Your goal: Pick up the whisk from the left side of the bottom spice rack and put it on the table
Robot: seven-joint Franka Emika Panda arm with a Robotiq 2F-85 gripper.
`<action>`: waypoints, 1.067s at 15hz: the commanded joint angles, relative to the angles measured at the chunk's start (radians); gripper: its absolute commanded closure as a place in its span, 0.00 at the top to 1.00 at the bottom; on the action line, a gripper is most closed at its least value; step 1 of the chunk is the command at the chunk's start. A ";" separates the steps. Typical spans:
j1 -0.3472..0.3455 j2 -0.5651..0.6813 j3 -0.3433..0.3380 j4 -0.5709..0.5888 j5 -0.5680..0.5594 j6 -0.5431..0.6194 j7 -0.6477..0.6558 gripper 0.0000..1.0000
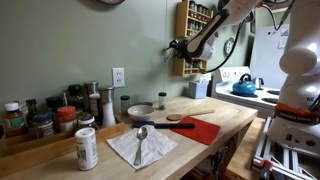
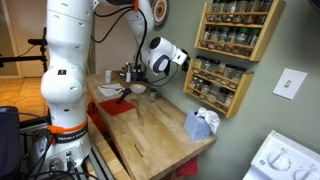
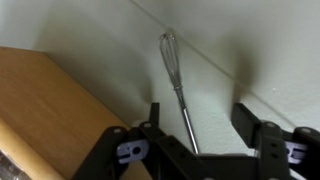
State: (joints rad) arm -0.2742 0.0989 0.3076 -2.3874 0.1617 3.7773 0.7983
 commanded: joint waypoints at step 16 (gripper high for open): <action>0.213 0.002 -0.195 -0.012 0.016 0.067 -0.006 0.01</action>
State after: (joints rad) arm -0.0985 0.1031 0.1402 -2.3876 0.1617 3.8327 0.7963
